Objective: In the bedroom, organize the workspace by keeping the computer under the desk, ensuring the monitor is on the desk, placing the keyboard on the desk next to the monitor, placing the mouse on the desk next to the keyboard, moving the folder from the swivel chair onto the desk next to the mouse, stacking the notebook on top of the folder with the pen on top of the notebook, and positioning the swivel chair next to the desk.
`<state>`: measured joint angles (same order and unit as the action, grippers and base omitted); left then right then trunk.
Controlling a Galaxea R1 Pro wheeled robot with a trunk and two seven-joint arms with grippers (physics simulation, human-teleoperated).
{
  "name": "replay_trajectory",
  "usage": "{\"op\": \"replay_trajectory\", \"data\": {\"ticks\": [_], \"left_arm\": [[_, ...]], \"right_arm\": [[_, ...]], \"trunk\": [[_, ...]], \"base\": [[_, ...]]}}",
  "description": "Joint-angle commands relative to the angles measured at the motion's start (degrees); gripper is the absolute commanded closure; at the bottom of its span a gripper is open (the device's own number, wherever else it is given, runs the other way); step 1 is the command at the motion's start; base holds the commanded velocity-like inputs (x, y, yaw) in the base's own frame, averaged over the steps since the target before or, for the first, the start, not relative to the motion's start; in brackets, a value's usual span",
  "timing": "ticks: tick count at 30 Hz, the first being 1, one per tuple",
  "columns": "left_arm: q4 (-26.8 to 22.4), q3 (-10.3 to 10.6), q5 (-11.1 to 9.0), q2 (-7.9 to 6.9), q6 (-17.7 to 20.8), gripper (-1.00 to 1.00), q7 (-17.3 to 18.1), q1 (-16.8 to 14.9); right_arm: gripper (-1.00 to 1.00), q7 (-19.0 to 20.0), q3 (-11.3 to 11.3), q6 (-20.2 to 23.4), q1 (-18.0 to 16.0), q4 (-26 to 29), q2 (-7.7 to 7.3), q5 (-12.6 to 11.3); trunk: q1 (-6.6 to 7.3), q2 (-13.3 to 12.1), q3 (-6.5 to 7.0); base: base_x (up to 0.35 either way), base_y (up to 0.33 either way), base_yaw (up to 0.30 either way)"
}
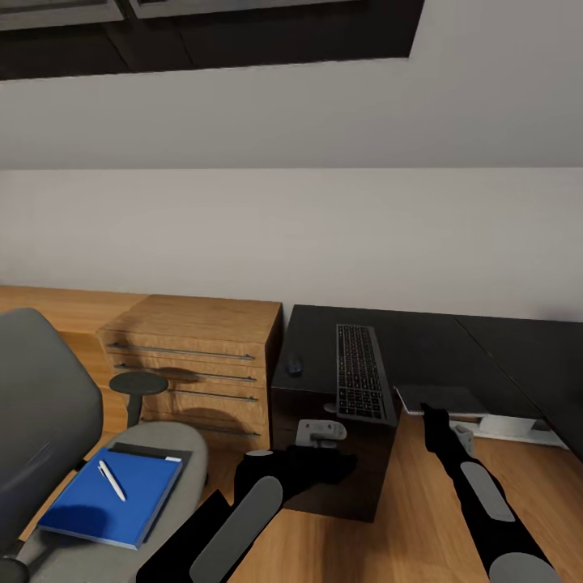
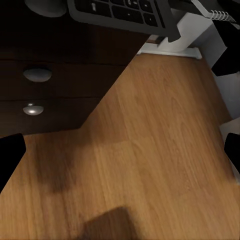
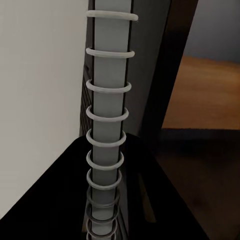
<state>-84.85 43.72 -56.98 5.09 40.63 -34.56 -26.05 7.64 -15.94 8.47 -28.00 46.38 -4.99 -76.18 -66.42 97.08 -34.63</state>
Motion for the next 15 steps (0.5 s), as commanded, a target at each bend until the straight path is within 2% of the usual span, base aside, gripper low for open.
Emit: {"op": "replay_trajectory", "data": {"ticks": [1,11,15], "left_arm": [[-0.1,0.0,-0.6,0.0,0.0,-1.0,-0.6,-0.1],[-0.1,0.0,-0.4,-0.04,0.0,-1.0,-0.6,-0.1],[-0.1,0.0,-0.3,-0.07,0.0,-1.0,-0.6,-0.1]], "right_arm": [[1.0,0.2,-0.2,0.4,0.0,0.0,-0.01,-0.5],[1.0,0.0,-0.2,0.0,0.0,-0.1,-0.11,-0.4],[1.0,-0.1,-0.2,-1.8,0.0,-0.4,-0.15,-0.3]], "trunk": [[0.01,0.0,-0.06],[0.01,0.0,-0.06],[0.01,0.0,-0.06]], "base": [[0.0,0.0,0.0],[0.0,0.0,0.0],[0.0,0.0,0.0]]}}
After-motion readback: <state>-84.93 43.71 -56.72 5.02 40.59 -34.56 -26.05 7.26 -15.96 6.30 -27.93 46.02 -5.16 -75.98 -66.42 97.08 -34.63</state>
